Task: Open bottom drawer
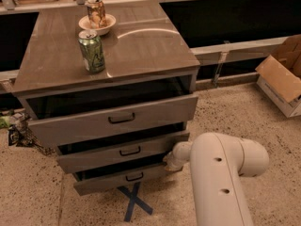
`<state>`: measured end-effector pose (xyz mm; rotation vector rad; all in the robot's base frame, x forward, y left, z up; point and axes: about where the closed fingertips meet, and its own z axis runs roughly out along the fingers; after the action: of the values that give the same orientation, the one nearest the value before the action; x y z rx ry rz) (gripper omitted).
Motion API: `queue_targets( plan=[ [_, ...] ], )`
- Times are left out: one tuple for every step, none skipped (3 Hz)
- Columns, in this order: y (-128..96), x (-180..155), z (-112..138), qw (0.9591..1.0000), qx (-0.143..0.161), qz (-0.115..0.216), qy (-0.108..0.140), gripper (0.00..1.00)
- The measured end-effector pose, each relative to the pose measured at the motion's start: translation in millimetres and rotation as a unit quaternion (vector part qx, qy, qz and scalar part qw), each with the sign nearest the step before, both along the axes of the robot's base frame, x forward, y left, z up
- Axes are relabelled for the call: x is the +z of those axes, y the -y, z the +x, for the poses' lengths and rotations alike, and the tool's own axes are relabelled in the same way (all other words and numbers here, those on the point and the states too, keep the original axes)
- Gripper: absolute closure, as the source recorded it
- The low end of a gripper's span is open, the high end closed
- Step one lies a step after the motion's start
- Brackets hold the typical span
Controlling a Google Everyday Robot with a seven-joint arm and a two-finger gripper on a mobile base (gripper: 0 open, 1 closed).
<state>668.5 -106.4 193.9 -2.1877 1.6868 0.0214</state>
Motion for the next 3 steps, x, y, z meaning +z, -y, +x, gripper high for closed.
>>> queue_targets(
  plan=[
    [-0.5,4.6,-1.7,1.0000,-0.004,0.000,-0.008,0.37],
    [-0.7,23.1,-8.8,0.9984,-0.020,0.004,-0.052,0.04],
    [-0.5,38.0,-15.0,0.9956,-0.034,0.007,-0.088,0.02]
  ],
)
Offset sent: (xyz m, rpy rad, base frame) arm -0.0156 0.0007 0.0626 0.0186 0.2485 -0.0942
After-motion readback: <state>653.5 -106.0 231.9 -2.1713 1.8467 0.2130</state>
